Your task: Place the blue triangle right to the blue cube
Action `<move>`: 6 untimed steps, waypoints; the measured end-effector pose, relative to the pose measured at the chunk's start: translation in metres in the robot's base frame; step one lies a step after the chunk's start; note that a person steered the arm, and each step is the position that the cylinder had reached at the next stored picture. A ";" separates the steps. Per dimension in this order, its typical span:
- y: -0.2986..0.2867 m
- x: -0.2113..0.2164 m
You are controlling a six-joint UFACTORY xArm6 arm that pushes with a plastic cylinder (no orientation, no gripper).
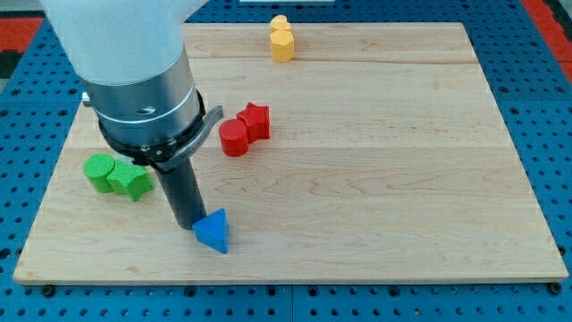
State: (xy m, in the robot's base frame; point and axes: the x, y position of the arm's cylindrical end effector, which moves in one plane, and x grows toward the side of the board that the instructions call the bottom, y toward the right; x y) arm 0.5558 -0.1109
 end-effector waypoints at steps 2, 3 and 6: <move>0.031 -0.003; 0.020 -0.035; -0.055 -0.157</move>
State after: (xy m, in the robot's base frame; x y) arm 0.3992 -0.1662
